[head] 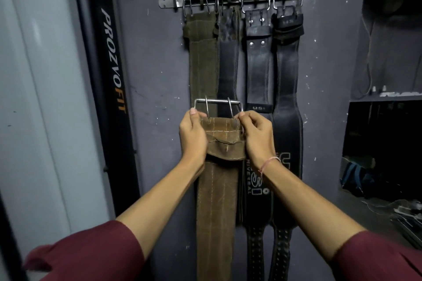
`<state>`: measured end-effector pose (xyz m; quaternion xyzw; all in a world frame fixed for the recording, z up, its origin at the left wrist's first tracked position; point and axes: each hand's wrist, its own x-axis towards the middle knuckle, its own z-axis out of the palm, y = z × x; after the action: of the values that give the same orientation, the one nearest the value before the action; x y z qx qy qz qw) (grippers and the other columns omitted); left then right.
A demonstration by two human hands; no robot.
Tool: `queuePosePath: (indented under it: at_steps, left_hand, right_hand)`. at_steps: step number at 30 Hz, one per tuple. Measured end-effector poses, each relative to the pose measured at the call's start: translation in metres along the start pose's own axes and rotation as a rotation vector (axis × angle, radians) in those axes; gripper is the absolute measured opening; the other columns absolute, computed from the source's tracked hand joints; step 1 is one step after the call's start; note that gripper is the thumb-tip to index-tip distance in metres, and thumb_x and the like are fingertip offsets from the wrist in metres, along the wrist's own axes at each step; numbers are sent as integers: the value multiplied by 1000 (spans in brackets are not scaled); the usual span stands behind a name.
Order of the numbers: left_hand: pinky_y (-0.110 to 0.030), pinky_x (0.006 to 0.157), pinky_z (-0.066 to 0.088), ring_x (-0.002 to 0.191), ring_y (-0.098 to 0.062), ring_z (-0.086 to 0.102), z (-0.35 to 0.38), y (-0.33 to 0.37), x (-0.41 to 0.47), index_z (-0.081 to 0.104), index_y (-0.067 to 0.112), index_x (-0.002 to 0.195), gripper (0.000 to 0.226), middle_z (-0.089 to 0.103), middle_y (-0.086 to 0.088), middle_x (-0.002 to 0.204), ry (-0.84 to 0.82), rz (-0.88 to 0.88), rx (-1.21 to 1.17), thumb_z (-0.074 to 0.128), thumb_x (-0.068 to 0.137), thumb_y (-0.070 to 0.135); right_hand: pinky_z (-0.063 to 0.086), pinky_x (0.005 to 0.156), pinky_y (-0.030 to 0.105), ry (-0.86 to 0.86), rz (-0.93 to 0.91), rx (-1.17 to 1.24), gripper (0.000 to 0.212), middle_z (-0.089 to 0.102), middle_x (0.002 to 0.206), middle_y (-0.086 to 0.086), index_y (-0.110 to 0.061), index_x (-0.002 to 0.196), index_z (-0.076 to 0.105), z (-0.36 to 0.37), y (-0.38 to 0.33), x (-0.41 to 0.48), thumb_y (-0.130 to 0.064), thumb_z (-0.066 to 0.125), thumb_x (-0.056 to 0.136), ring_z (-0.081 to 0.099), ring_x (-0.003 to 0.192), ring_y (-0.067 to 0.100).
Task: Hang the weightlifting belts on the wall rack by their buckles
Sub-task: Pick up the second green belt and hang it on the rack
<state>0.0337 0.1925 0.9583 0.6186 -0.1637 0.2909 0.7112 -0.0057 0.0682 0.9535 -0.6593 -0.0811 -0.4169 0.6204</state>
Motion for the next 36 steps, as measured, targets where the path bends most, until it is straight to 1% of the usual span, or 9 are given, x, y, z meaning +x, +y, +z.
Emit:
queuePosePath:
  at_steps: [7,12,17,22,25,27,33,34,36]
  left_hand:
    - [-26,70,46,76,-11,59,-15,11,75,62,17,84,39,64,2,80,-126,137,208,33,107,31]
    - [-29,70,47,77,-15,60,-15,12,148,61,13,87,40,63,-2,79,11,265,183,32,107,32]
    - [-27,64,43,71,-12,53,-2,30,227,59,11,87,40,58,-3,76,90,403,146,31,108,31]
    - [-35,67,38,71,-20,47,13,51,302,58,-3,84,47,51,-5,72,194,464,155,31,108,27]
    - [-43,72,40,74,-31,50,19,67,337,48,5,70,45,55,-11,70,225,500,173,32,108,24]
    - [-40,70,36,83,-38,57,22,75,357,48,5,71,43,65,-25,85,234,510,193,33,107,22]
    - [-29,65,40,68,-18,47,24,86,391,37,12,56,52,60,-18,75,152,464,237,35,107,23]
    - [-24,59,36,64,-14,47,23,87,394,41,10,58,51,58,-12,72,131,444,235,36,107,23]
    - [-28,67,38,77,-23,58,23,88,398,56,1,74,45,64,-15,85,93,404,238,37,107,24]
  right_hand:
    - [48,70,24,39,-49,56,26,67,74,-2,-15,76,69,43,7,68,-13,54,97,60,73,7]
    - [47,71,32,-38,-181,62,28,66,74,-4,-20,74,68,92,-6,136,-13,54,97,59,74,9]
    - [46,72,31,89,-314,-17,30,67,72,-7,-24,66,67,139,-32,208,-17,55,94,60,75,10]
    - [37,60,26,172,-384,-66,34,68,67,17,4,73,71,174,-63,263,-17,58,96,53,64,11]
    - [30,46,19,220,-378,-142,44,45,34,-10,-5,52,60,188,-81,289,-16,60,94,38,38,-2]
    - [23,38,16,258,-359,-173,39,33,30,-8,-12,53,56,196,-92,303,-16,63,91,34,32,1]
    - [21,36,22,292,-288,-189,48,30,38,-8,-18,48,37,205,-105,322,-13,64,87,27,41,9]
    - [23,40,23,295,-280,-182,48,32,44,-5,-18,48,38,207,-106,323,-14,64,87,29,45,11]
    - [31,51,25,311,-264,-156,46,37,51,-1,-17,48,39,209,-107,327,-13,65,86,36,54,16]
